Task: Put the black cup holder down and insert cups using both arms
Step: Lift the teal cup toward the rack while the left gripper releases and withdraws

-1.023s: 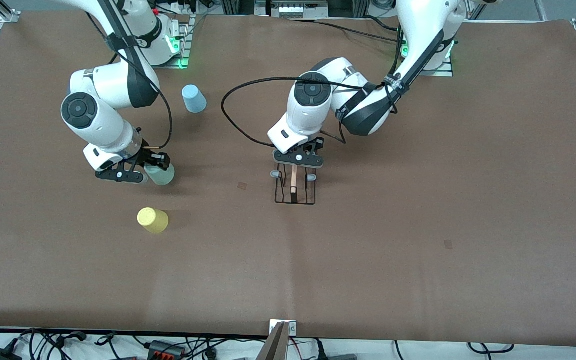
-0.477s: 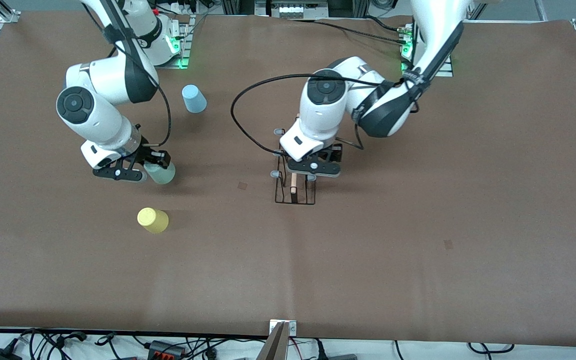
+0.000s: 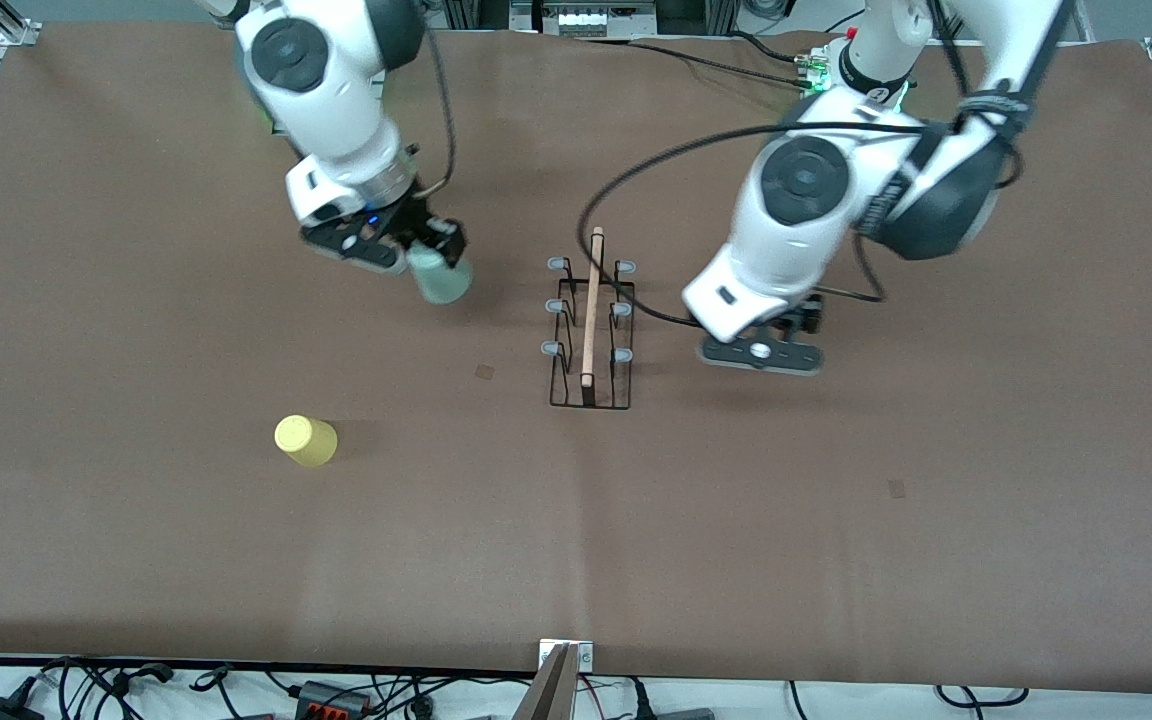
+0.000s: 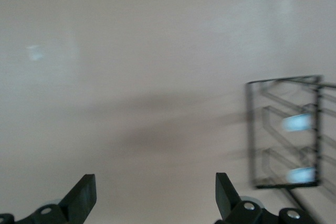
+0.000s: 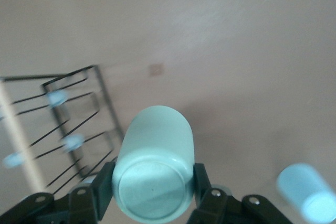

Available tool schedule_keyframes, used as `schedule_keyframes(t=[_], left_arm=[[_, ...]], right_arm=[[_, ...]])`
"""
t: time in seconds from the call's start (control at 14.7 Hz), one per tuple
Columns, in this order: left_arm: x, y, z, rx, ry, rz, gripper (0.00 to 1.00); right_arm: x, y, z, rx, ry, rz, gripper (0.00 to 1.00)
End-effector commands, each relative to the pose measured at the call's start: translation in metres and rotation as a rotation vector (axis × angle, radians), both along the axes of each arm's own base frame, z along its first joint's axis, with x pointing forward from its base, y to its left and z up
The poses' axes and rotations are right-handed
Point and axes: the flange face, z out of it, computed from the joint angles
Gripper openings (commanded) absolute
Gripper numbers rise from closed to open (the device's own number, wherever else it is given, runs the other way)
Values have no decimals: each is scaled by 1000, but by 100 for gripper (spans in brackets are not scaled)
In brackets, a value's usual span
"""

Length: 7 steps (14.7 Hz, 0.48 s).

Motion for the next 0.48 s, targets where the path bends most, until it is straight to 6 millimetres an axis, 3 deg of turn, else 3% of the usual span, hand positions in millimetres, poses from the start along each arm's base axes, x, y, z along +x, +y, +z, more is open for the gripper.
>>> schedule_keyframes(t=[0.0,0.2,0.41], left_arm=[[8,64,16,50,49,-43,100],[26,143,22,50,91,-32,100],[36,220,22,37,130,-4,100]], right_arm=[[-21,55,10,46,43,-122,29],[-45,111,-6,78,66,-161,29],[-43,119,-28,69,56,-144,29]])
